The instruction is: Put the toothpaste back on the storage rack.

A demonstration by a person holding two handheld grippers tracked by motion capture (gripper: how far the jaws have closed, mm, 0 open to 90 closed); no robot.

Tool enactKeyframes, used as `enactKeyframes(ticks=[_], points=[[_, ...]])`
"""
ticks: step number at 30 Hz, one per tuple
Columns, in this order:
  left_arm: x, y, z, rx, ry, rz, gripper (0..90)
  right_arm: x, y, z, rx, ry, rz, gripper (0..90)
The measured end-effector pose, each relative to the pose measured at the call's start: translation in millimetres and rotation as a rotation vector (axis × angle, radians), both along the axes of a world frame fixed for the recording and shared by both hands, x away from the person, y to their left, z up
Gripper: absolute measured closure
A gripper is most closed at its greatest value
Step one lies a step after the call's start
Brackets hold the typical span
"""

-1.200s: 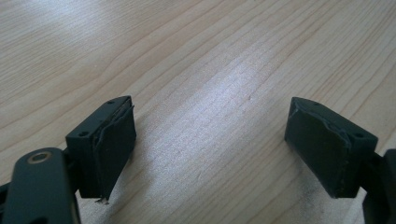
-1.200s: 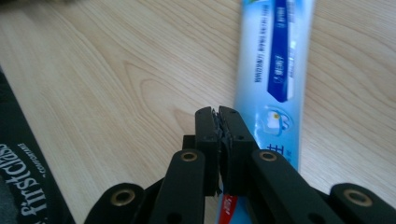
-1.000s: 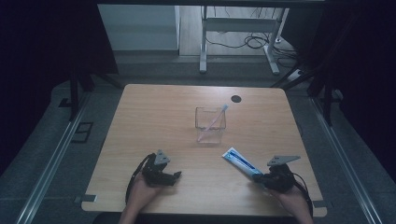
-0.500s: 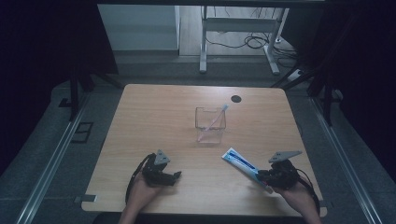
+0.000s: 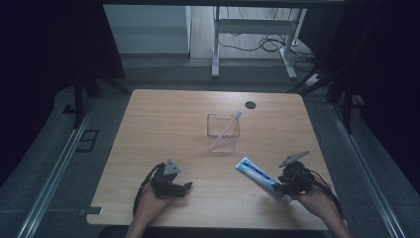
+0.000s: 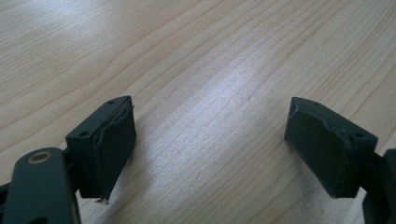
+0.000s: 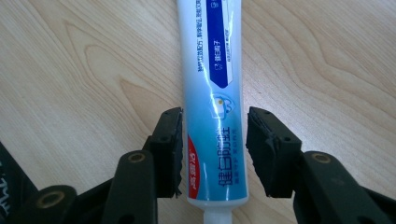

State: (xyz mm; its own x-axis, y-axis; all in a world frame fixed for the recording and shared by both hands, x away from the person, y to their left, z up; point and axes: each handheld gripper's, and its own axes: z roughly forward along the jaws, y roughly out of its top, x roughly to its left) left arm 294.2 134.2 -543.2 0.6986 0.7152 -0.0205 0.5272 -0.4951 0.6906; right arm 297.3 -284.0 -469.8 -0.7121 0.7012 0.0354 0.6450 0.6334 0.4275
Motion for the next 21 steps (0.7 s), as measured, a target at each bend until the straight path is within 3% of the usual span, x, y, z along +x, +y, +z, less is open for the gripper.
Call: enactKeyframes(ticks=[21], points=[[-0.2, -0.1, 0.0, -0.001, 0.002, 0.002, 16.5, 38.6, 48.1, -9.1, -0.211, 0.164, 0.070, 47.3]])
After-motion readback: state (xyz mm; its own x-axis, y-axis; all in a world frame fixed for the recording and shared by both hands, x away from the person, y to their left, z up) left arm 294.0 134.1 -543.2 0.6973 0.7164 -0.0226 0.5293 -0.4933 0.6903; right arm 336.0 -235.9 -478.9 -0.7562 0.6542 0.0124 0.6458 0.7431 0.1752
